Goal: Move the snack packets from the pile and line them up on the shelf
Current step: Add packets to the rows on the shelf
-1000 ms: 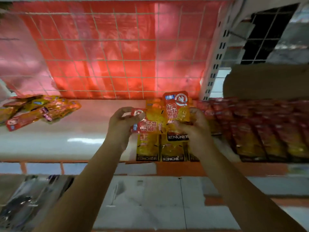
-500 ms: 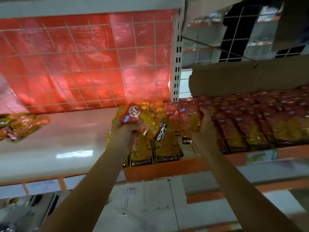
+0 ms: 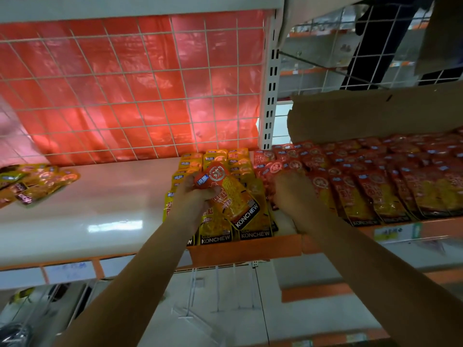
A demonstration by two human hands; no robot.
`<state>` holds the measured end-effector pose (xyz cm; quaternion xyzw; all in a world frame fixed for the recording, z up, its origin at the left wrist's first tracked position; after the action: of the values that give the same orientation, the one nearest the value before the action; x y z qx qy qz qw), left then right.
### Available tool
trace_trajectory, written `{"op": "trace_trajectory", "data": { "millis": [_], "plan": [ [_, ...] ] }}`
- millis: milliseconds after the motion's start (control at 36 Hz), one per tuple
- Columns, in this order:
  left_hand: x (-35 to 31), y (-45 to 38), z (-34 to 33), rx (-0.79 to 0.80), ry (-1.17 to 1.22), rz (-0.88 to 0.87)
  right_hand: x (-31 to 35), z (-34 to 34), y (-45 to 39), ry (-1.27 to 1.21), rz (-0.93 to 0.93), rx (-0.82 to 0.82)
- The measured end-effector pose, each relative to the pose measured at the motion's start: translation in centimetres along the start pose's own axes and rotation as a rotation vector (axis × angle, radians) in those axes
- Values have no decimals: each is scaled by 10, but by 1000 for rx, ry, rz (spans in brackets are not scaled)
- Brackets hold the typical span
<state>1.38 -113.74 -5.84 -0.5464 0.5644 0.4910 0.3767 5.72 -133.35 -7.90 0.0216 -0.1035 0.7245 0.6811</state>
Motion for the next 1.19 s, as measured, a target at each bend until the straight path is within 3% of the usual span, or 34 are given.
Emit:
{"op": "trace_trajectory", "data": {
  "millis": [250,306,361,444,528,639,778,889,1194],
  "plan": [
    [4,-5,0,-2,-45,-21,9,20,10,159,6,-31],
    [6,-4,-2,6,-68,-36,13,31,17,-5,102,-163],
    [8,-4,-4,23,-78,-46,17,41,27,-357,202,-216],
    [10,-2,-13,82,-85,-82,26,48,43,-899,137,72],
    [13,-1,-25,144,-100,-118,26,42,49,-1007,78,205],
    [16,-1,-31,175,-391,-252,14,43,50,-1132,-18,159],
    [10,2,-21,115,-931,-547,-13,48,44,-917,-61,-79],
    [7,5,-15,87,-1177,-708,-22,38,33,-708,-94,-90],
    [7,6,0,90,-1356,-798,1,32,33,-168,-130,-51]
  ]
}}
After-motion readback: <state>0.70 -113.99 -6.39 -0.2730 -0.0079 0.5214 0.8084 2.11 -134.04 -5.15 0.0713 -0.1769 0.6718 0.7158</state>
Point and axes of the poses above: each hand's wrist, its own y-axis away from the middle knuckle, its own z-axis out of the back of the hand, x = y × z, the point moved 2 cm from there along -y, towards the middle knuckle, and after that the axes turned 3 degrees about -y, right-handed, at the moved point
